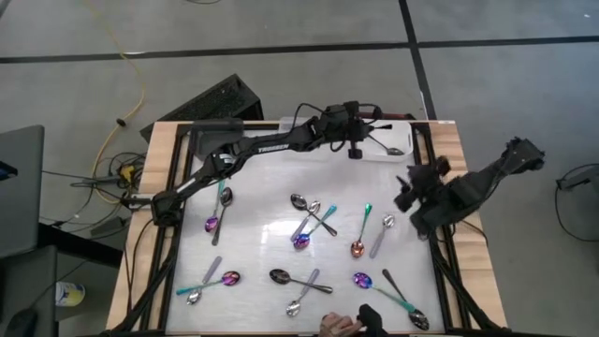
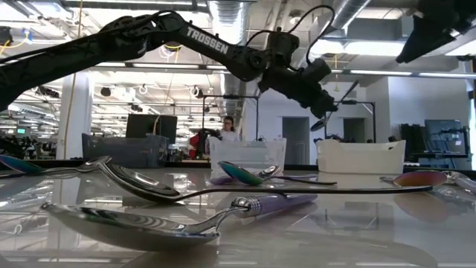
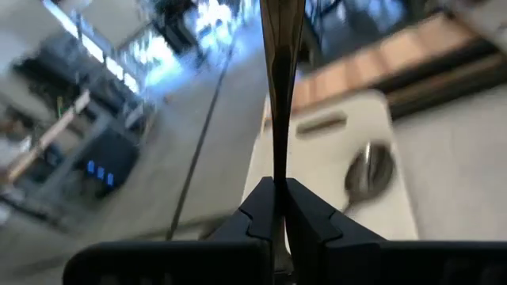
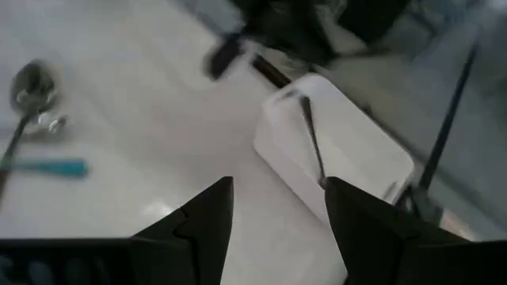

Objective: Sort silverware by color (type)
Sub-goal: Put the black spoon into the white bin

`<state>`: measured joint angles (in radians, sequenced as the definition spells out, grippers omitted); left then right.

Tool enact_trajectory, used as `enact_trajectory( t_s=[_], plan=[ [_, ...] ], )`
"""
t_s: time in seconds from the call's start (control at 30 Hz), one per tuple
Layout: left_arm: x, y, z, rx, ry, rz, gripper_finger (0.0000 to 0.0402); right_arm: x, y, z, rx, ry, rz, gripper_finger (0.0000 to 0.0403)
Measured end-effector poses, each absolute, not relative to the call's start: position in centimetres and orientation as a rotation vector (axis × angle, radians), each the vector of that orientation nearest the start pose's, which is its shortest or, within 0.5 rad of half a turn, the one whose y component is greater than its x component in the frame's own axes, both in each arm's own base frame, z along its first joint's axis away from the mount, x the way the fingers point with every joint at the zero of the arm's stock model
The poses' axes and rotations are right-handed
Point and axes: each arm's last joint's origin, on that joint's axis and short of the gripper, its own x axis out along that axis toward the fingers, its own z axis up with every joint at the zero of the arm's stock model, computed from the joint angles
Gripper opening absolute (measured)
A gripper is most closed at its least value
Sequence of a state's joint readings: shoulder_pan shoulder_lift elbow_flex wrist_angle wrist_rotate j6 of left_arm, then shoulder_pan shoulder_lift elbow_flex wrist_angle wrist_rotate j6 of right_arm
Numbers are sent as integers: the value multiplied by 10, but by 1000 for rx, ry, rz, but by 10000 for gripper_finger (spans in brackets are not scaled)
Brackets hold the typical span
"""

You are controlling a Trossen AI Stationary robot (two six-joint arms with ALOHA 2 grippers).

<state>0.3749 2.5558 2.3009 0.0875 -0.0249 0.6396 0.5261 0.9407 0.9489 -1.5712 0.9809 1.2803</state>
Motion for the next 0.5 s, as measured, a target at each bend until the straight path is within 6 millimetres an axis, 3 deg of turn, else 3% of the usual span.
enact_trajectory(
  t_s=[0.33, 0.5],
  plan=[
    [534, 193, 269, 707, 440, 376, 0, 61, -6, 329, 350, 296, -917, 223],
    [529, 186, 276, 684, 491, 371, 0, 58, -12, 346, 368, 150, -843, 223]
  ],
)
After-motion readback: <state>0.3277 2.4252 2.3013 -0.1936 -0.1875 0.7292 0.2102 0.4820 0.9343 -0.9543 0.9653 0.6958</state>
